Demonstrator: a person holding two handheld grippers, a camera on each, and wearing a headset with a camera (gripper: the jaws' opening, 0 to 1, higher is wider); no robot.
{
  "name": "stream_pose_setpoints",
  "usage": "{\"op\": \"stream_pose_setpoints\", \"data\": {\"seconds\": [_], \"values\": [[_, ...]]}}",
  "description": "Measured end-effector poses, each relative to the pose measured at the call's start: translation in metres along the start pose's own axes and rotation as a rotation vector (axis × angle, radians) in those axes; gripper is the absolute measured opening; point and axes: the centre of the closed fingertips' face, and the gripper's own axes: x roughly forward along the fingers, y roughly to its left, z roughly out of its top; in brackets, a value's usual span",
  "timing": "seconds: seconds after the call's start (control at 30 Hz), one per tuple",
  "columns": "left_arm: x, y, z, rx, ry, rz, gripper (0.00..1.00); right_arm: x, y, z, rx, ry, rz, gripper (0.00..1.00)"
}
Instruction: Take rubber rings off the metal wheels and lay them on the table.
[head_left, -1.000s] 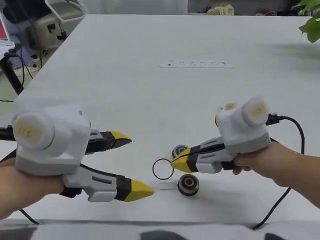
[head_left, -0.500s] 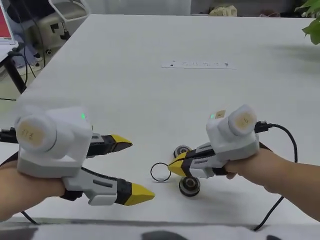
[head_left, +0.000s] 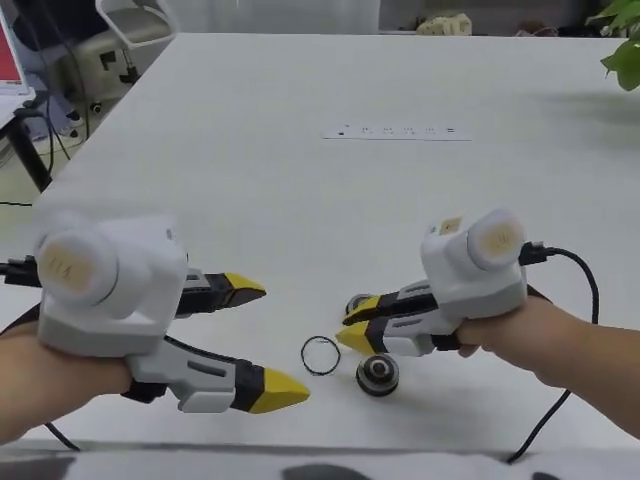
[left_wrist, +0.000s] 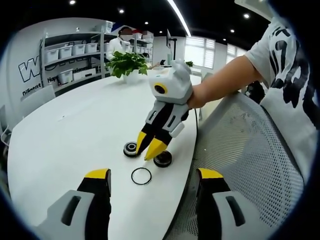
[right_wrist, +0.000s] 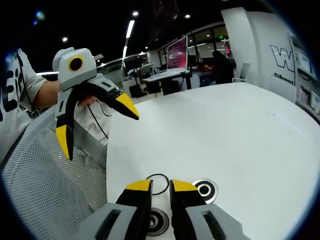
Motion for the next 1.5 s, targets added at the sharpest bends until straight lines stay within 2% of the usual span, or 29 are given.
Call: {"op": "stream_pose_setpoints", "data": {"seconds": [0.43, 0.57, 0.77, 1.07, 1.3, 1.5], "values": [[0.008, 0.005, 0.005, -0.002, -0.003, -0.009, 0.64, -0.018, 0.001, 0.006, 0.002, -0.037, -0.002, 0.16], [0.012, 0.007, 0.005, 0.003, 0.01, -0.014, 0.64, -0.025, -0.002, 0.006, 0.006, -0.049, -0.01, 0.17], [0.015, 0.009, 0.008, -0.015, -0.001, -0.021, 0.63, -0.036, -0.005, 0.001, 0.011, -0.053, -0.019, 0.18], [0.026, 0.007, 0.009, 0.038, 0.032, -0.031, 0.61, -0.049, -0.008, -0.006, 0.024, -0.067, -0.026, 0.21], [0.035, 0.008, 0.013, 0.043, 0.033, -0.051, 0.6, -0.058, -0.009, -0.012, 0.023, -0.067, -0.03, 0.23], [0.043, 0.006, 0.009, 0.041, 0.052, -0.075, 0.59, -0.06, -0.008, -0.017, 0.026, -0.062, -0.03, 0.24]]}}
